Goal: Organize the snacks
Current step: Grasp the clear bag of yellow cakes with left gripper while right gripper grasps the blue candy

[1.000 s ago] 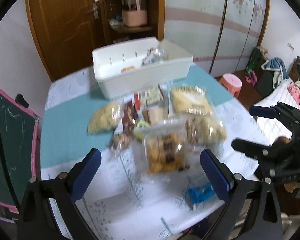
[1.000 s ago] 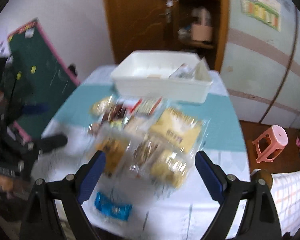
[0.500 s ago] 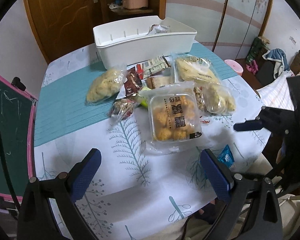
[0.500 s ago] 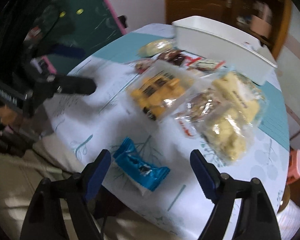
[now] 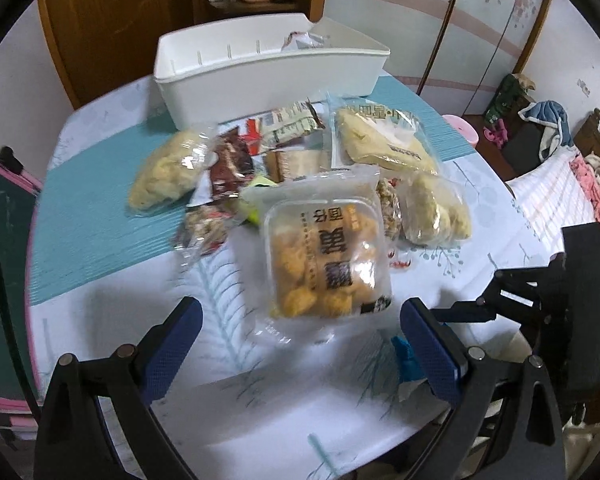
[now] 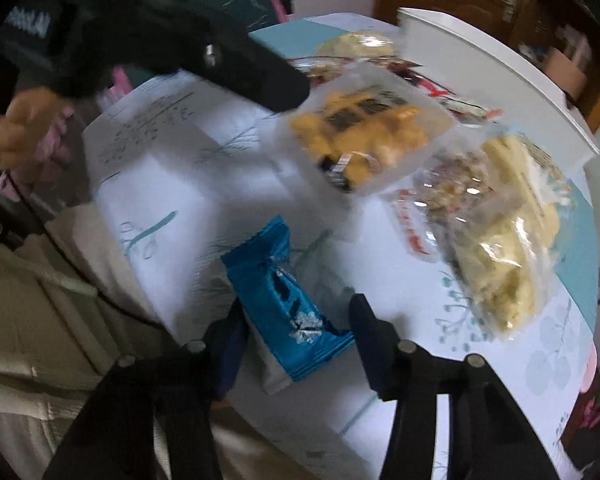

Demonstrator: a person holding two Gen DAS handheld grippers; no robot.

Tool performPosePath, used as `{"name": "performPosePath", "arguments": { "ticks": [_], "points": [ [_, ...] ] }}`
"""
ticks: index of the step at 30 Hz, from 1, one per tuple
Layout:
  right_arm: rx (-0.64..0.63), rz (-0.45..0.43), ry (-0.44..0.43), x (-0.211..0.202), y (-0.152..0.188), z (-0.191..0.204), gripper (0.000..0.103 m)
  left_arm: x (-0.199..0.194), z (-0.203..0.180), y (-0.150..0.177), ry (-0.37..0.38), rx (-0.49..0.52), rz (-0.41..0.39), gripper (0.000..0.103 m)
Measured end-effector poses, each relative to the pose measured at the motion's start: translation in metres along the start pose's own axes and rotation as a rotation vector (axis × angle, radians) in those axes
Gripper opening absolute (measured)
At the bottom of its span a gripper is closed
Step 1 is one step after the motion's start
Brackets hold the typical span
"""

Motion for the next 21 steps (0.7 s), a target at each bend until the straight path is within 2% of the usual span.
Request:
{"name": "performPosePath", "arguments": {
  "ticks": [5,9,13,20,21],
  "points": [
    [0.171,-0.026,0.02,-0.005,0.004,-0.033,0.044,0.03,-0.006,-0.008,0.014,-0.058,0.036,0.099],
    [0.295,-0.043,0.048,-0.014,0.011,-0.056,0.037,0.051,-0.009,-0.01,0.007,-0.085,0.073,0.099],
    [0.389,-0.053,0.055,-0.018,0.015,-0.072,0.035,0.065,-0.009,-0.013,0.021,-0.141,0.106,0.099],
    [0.42,-0.073,0.055,-0.026,0.015,-0.064,0.035,0.089,-0.009,-0.013,-0.034,-0.196,0.153,0.099],
    [0.421,-0.073,0.053,-0.023,0.015,-0.072,0.035,0.09,-0.009,-0.011,-0.034,-0.203,0.15,0.098]
  ]
}}
Point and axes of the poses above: each gripper's, at about its wrist camera, not at the fingertips, and x roughly the way its jaws point, z to its left, y to its underside, the point moved 4 cm from there along x, roughly the way its jaws point, and after that the axes turned 6 degrees about -z, right-handed, at the moved point
